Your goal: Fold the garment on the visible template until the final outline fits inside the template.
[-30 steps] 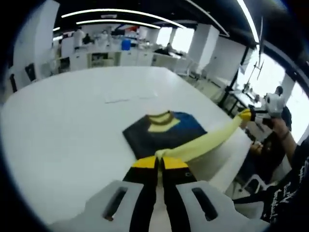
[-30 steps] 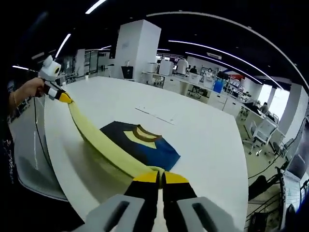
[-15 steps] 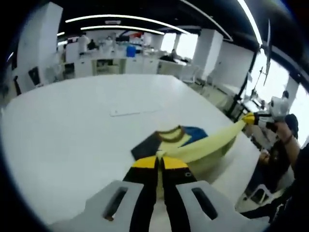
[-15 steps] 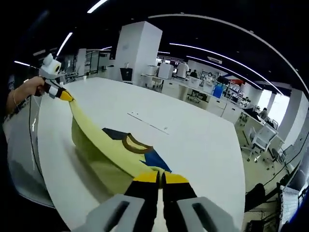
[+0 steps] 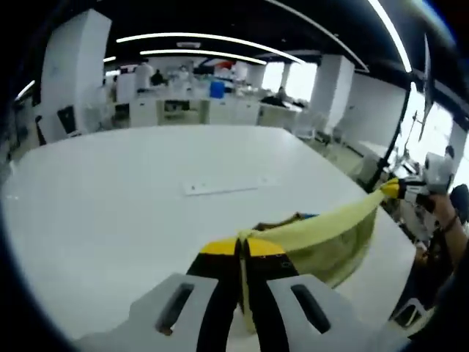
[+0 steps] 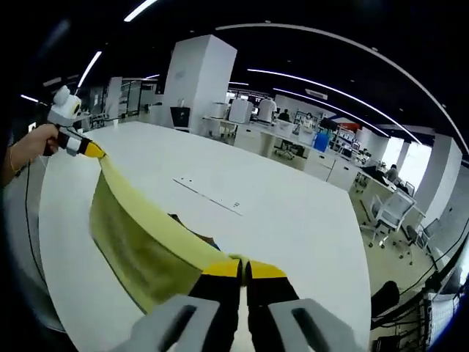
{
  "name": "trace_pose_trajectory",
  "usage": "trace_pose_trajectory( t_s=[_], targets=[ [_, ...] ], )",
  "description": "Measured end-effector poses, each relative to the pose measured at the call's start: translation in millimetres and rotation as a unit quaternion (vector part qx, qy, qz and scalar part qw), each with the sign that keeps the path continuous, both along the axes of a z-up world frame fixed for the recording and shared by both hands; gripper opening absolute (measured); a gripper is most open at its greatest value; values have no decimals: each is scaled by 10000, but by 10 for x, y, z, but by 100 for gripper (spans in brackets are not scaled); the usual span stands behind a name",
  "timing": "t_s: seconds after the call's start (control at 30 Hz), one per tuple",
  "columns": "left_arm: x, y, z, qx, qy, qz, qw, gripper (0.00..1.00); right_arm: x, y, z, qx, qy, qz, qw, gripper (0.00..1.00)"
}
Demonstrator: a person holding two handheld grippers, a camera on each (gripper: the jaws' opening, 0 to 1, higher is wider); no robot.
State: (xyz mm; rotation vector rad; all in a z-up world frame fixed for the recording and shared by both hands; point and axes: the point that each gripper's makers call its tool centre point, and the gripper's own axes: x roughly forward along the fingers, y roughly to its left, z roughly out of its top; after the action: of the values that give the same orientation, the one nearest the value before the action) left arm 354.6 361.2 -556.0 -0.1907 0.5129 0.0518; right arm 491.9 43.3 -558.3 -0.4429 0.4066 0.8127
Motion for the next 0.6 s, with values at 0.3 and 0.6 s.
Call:
trace_pose_trajectory(
  t_s=[0.3, 0.6],
  targets=[
    [292, 160, -175, 244, -169, 241, 9993, 0, 291, 129, -206, 48, 126, -69, 9999, 0],
    [580, 277, -545, 294, -120, 438, 9985, 0, 572, 238, -615, -39, 400, -380, 9985, 0]
  ],
)
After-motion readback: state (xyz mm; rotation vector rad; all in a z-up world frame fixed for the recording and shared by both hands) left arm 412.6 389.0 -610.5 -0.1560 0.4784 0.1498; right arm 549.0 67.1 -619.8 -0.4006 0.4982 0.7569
